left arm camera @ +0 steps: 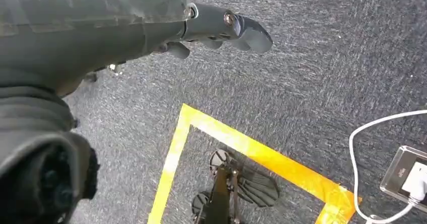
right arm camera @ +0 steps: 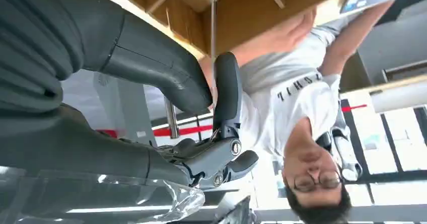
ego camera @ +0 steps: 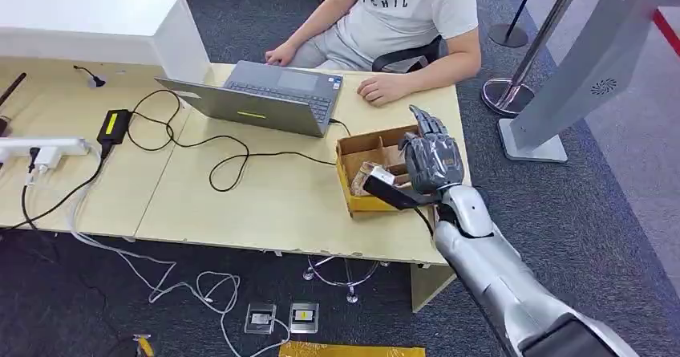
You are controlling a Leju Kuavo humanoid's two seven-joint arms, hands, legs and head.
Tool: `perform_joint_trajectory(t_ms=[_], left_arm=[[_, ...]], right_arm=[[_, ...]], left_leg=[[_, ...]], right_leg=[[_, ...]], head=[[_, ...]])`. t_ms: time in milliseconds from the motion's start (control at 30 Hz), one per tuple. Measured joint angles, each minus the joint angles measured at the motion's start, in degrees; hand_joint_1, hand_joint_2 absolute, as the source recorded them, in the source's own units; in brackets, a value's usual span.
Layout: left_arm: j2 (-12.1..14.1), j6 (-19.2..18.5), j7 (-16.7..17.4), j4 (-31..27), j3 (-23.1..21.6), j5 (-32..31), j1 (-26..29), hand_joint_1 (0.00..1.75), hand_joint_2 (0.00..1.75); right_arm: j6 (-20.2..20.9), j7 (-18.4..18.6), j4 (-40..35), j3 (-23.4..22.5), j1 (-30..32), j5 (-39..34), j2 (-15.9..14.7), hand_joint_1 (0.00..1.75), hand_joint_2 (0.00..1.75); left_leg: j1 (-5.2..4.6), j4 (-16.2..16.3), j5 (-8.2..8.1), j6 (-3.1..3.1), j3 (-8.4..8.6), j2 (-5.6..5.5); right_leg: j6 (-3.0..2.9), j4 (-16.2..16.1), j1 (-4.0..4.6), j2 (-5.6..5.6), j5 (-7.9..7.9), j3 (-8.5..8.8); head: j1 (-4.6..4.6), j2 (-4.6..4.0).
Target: Pass the card to the sensor for recognition and then transmit it.
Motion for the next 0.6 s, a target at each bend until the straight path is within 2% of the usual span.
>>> perform_joint_trajectory(t_ms=[600], left_arm=[[0.0, 0.3, -0.4, 0.0, 0.0, 0.4, 0.4, 0.00, 0.00]], right_arm=[[1.7, 1.3, -7.9, -2.1, 0.9, 1.3, -1.7, 1.75, 1.75]], left_leg=[[0.00, 0.0, 0.00, 0.00, -0.01, 0.00]], right_leg=[[0.00, 0.0, 0.00, -0.01, 0.00, -0.01]], head=[[0.00, 0.00]])
